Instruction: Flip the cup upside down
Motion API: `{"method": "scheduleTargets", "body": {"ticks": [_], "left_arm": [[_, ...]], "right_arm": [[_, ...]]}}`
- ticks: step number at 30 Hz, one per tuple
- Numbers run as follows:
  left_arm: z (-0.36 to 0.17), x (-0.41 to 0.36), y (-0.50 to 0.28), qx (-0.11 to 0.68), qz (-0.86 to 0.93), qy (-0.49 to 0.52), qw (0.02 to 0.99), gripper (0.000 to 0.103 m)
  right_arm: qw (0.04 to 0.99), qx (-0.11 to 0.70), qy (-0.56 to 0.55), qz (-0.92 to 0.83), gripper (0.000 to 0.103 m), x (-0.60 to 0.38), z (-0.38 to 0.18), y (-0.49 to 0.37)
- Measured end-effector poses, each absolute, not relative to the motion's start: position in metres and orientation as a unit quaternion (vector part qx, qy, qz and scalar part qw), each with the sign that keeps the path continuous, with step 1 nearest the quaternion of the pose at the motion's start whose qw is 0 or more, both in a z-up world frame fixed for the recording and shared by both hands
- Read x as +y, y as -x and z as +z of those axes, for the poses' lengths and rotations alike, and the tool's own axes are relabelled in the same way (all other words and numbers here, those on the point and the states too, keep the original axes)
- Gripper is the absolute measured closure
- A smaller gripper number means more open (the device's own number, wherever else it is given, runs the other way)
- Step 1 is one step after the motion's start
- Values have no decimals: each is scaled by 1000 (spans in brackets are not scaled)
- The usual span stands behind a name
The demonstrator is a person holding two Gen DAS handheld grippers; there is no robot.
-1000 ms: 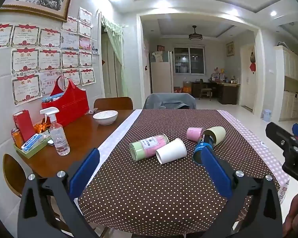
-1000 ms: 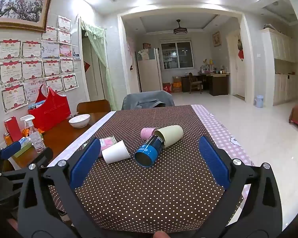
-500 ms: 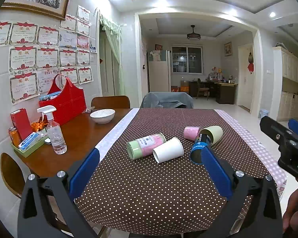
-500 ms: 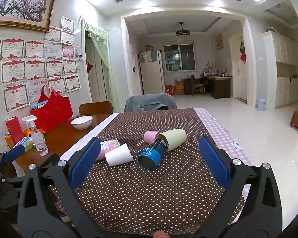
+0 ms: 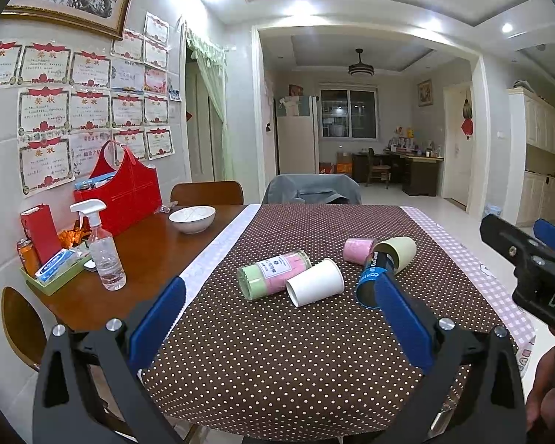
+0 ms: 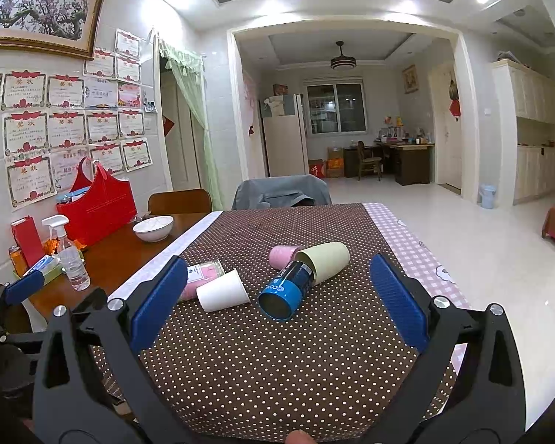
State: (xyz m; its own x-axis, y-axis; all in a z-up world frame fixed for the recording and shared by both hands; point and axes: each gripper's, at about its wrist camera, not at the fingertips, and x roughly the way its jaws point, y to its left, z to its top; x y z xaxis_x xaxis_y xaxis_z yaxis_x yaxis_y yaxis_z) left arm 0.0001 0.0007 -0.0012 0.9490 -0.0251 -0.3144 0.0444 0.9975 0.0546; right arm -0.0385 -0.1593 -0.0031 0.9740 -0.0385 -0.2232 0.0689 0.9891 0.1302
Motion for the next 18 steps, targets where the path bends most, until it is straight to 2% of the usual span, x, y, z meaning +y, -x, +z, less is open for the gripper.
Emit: {"method": "scheduleTargets", "body": {"ticks": [18], "left_arm": [[-1,-10,-13,155,-23,-38,987,3]], "right_arm": [[991,116,-60,-29,6,-163,-3,21]]}}
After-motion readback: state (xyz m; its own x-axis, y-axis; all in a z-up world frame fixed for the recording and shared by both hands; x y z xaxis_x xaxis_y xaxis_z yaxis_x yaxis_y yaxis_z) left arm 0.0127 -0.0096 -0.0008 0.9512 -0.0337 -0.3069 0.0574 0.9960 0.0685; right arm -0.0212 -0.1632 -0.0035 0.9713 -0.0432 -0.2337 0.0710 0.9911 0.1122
